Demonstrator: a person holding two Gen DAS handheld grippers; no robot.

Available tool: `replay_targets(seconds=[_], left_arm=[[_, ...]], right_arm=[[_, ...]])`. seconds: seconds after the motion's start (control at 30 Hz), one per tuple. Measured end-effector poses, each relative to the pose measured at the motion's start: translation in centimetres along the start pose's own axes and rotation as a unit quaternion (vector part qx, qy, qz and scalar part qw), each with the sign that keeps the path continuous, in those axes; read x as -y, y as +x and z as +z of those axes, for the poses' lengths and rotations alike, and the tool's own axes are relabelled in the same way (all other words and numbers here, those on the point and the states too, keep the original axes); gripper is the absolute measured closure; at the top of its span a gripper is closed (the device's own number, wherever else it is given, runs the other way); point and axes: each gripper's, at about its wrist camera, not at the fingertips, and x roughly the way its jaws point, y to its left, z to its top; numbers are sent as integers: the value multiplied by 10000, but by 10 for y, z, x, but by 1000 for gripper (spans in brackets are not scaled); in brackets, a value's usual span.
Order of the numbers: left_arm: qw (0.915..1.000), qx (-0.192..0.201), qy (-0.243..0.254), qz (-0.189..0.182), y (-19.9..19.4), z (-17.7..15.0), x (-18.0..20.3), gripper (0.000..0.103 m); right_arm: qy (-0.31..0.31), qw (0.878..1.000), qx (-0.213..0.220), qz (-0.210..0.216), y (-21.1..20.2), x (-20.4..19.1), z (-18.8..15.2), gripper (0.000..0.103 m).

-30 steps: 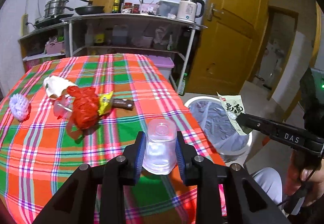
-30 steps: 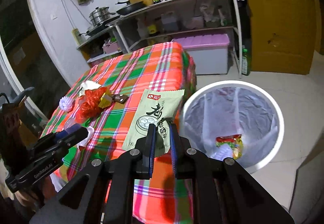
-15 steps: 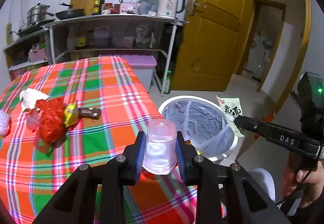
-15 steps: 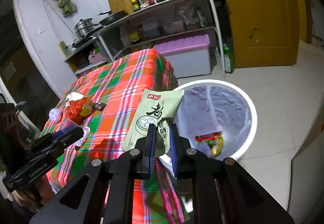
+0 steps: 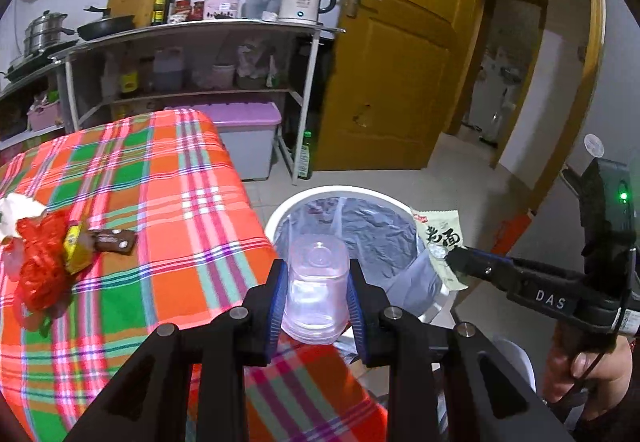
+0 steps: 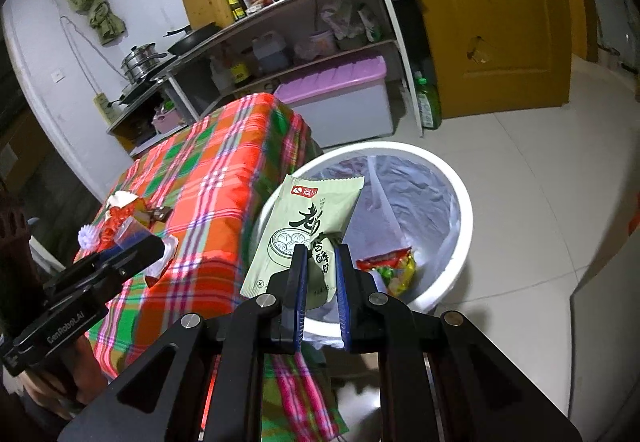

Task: Collect trash
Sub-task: 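Carry the clear cup and green dumpling bag over the trash bin with both grippers, then open both grippers to drop the cup and dumpling bag into the bin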

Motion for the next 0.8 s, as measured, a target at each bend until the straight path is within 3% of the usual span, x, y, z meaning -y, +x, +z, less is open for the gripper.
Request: replay_targets(seconds=[0.8], left_arm=[[9957,-849,52,-361,93,5,22,74]], right_arm=[[284,9965,-692,-377,57,45,-7,88]])
